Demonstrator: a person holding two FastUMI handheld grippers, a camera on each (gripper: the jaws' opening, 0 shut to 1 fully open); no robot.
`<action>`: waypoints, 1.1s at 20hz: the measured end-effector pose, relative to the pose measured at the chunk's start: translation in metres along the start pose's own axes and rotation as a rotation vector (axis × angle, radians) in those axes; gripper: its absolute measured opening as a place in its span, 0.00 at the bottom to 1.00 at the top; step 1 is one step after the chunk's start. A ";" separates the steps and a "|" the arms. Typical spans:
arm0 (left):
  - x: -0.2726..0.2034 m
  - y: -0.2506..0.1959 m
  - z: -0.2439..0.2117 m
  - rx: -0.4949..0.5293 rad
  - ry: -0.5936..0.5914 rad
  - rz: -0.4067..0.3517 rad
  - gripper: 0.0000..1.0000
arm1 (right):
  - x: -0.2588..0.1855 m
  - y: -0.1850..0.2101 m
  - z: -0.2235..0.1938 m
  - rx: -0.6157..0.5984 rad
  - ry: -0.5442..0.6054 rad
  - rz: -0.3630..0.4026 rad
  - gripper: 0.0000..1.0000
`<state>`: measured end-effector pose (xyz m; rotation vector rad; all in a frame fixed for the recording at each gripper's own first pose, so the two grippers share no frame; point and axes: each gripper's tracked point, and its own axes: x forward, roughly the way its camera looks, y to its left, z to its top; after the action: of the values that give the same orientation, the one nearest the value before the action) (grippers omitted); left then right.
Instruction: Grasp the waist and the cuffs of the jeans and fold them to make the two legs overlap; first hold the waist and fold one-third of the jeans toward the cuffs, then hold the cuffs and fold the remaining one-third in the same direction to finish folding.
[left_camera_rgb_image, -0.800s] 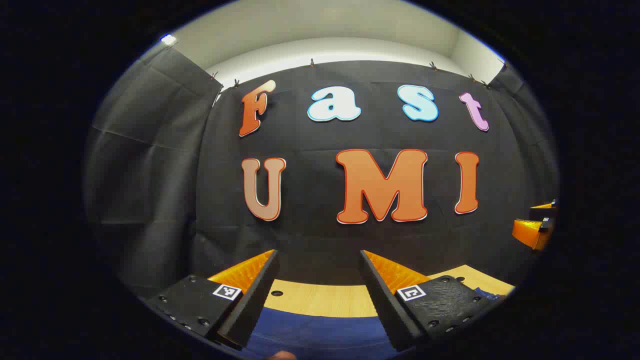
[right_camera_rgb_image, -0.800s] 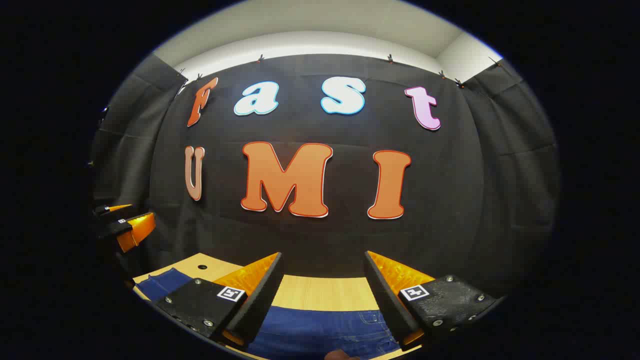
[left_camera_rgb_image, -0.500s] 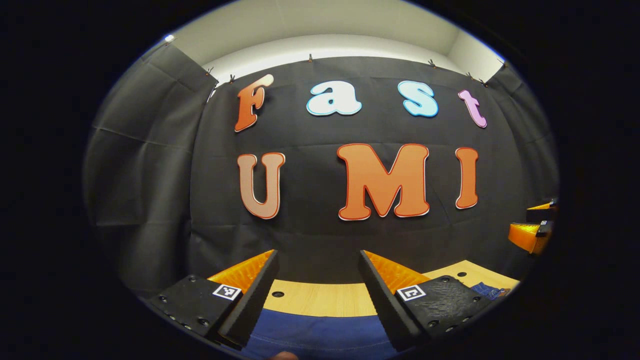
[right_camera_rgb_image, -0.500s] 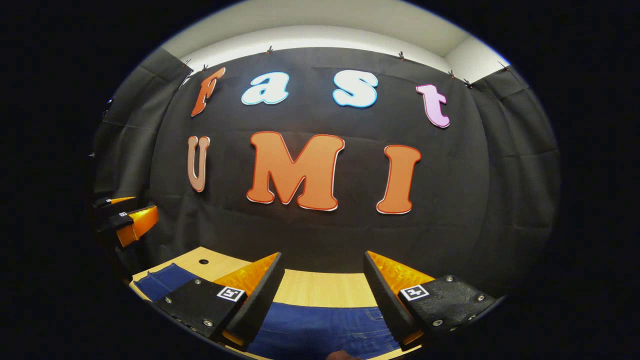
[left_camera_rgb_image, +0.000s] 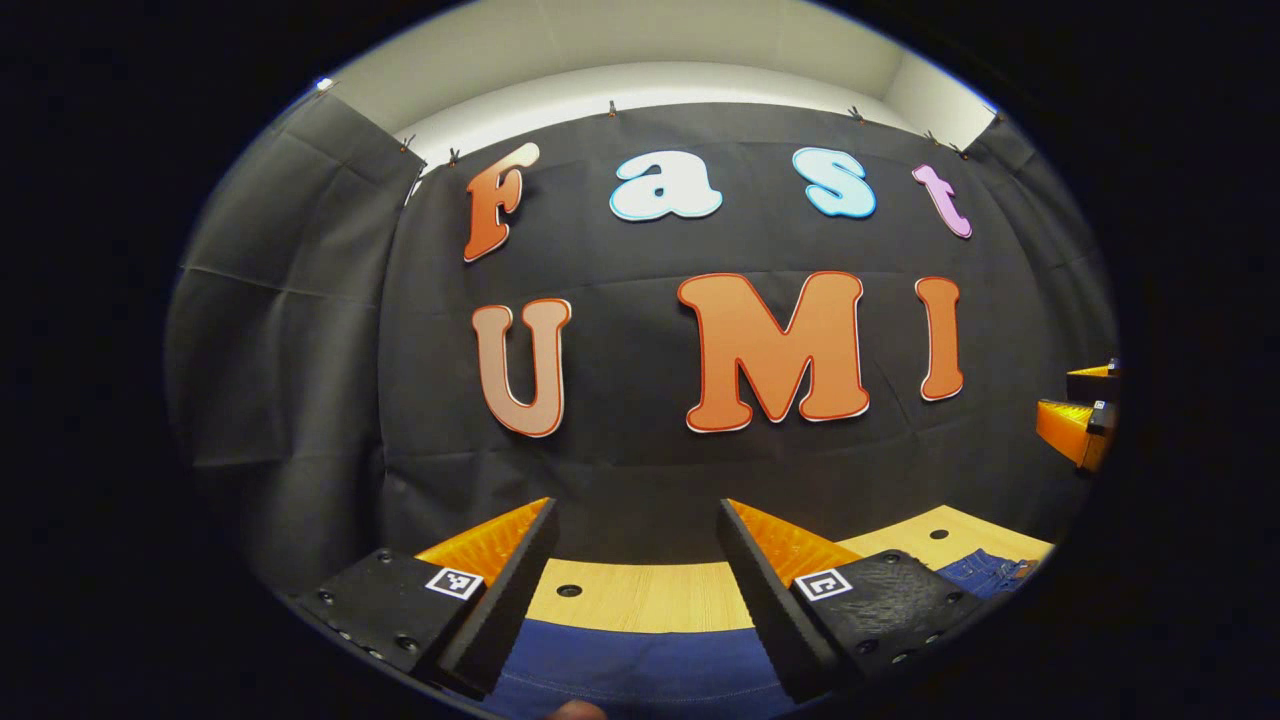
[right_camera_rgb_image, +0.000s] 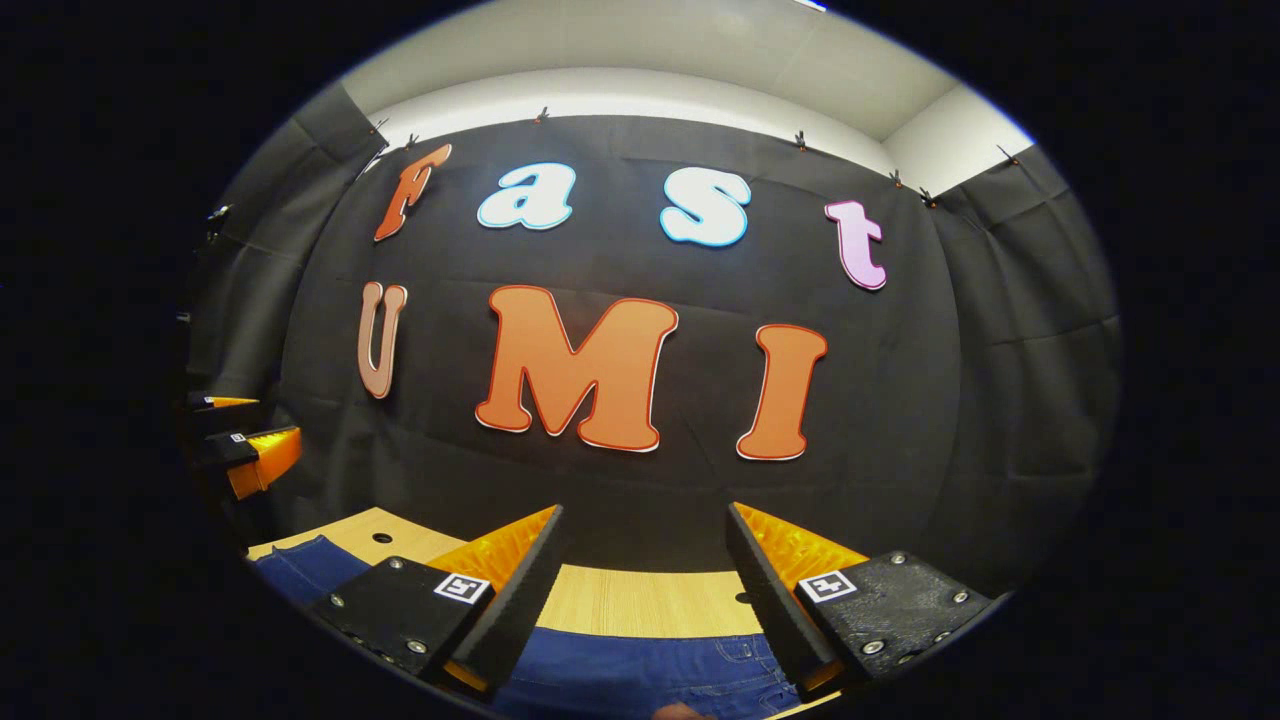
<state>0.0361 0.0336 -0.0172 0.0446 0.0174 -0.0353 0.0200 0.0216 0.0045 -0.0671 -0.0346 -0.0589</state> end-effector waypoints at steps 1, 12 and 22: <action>-0.001 0.000 0.001 -0.017 -0.007 -0.007 0.97 | 0.001 -0.002 -0.003 0.007 0.010 -0.002 0.96; -0.004 0.064 -0.062 -0.089 0.168 0.093 0.97 | 0.008 -0.052 -0.071 0.057 0.241 -0.033 0.97; -0.025 0.135 -0.158 -0.196 0.441 0.222 0.97 | -0.004 -0.088 -0.144 0.144 0.505 -0.079 0.97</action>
<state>0.0129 0.1762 -0.1689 -0.1424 0.4564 0.1986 0.0155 -0.0754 -0.1333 0.0943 0.4629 -0.1506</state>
